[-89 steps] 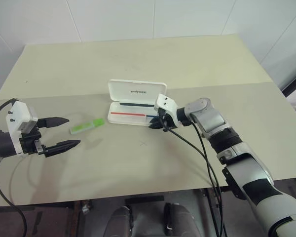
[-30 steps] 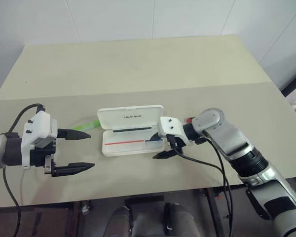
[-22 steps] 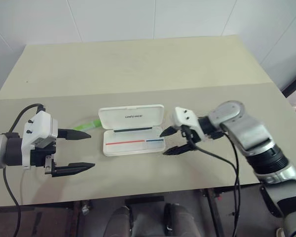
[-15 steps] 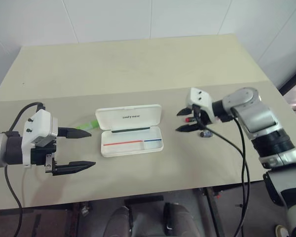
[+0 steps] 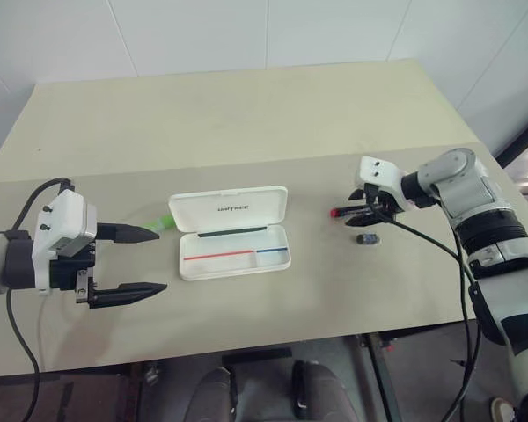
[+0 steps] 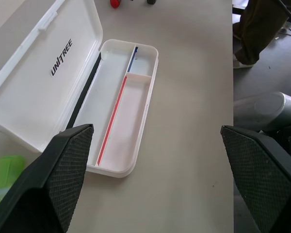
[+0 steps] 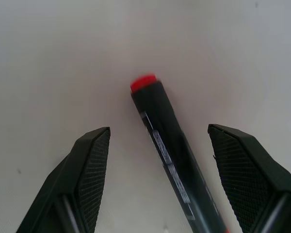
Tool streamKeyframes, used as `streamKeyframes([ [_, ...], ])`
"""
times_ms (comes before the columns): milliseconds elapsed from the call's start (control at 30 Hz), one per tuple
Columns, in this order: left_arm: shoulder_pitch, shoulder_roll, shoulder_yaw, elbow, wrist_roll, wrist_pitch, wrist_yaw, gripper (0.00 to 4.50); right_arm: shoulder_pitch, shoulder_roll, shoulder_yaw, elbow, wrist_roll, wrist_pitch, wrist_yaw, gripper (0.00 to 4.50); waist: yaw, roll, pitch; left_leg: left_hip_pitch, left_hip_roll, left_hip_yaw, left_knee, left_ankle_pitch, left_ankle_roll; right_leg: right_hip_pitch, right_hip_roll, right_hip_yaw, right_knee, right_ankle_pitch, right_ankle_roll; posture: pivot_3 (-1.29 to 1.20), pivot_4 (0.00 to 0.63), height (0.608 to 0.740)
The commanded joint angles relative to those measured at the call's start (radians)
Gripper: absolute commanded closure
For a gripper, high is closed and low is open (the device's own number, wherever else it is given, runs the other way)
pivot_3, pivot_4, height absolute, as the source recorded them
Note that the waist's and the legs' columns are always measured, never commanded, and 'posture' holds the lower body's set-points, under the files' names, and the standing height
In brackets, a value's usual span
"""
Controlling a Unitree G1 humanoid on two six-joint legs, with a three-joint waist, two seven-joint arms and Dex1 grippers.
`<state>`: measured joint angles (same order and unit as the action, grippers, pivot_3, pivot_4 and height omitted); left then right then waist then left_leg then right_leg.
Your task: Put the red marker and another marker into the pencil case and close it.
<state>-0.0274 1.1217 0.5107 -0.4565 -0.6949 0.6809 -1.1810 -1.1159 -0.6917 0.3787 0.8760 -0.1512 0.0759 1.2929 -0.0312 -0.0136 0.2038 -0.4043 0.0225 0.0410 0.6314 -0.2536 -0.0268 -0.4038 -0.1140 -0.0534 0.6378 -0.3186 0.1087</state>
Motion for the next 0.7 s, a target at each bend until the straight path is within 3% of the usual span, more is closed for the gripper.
streamKeyframes([
  [33,0.001,0.022,0.043,0.008,0.001,0.005,-0.001,0.00,-0.043,0.008,0.000,0.071,-0.047,-0.063,-0.027,1.09,0.000,0.000,0.000,0.000,0.000,0.001,0.000,0.000,0.000,0.000,0.000,0.000,0.000,0.000,0.000,0.00,0.150,0.740],
  [100,0.005,0.021,0.049,0.018,0.008,0.001,-0.003,0.00,-0.055,0.012,0.011,0.120,-0.079,-0.088,-0.042,1.09,-0.001,0.000,0.000,0.000,0.001,0.001,0.000,0.000,0.000,-0.001,0.000,0.001,0.000,0.000,0.000,0.00,0.150,0.740],
  [200,0.018,0.019,0.061,0.040,0.027,-0.014,-0.009,0.00,-0.068,0.018,0.024,0.179,-0.117,-0.123,-0.053,1.69,-0.002,0.000,0.000,0.000,0.001,0.002,0.001,0.000,0.000,-0.001,0.001,0.001,0.001,0.000,-0.001,0.00,0.150,0.740],
  [433,0.081,0.027,0.154,0.125,0.092,-0.060,-0.050,0.00,-0.085,0.038,0.006,0.187,-0.120,-0.134,-0.002,3.90,-0.002,-0.003,-0.002,0.001,0.005,0.003,0.003,-0.001,-0.001,0.000,0.004,0.001,0.000,0.003,-0.004,0.00,0.150,0.740],
  [533,0.122,0.027,0.215,0.159,0.118,-0.077,-0.080,0.00,-0.069,0.036,-0.012,0.070,-0.090,-0.110,0.052,3.94,-0.002,-0.003,-0.002,0.001,0.007,0.004,0.003,-0.002,-0.002,-0.001,0.005,0.002,0.001,0.003,-0.004,0.00,0.150,0.740],
  [700,0.151,0.025,0.247,0.202,0.149,-0.105,-0.099,0.00,0.023,0.022,-0.047,-0.347,0.007,0.082,0.166,3.94,-0.004,-0.002,-0.001,-0.003,0.008,0.010,0.001,-0.003,-0.003,-0.008,0.005,0.004,0.005,0.003,-0.004,0.00,0.150,0.740],
])
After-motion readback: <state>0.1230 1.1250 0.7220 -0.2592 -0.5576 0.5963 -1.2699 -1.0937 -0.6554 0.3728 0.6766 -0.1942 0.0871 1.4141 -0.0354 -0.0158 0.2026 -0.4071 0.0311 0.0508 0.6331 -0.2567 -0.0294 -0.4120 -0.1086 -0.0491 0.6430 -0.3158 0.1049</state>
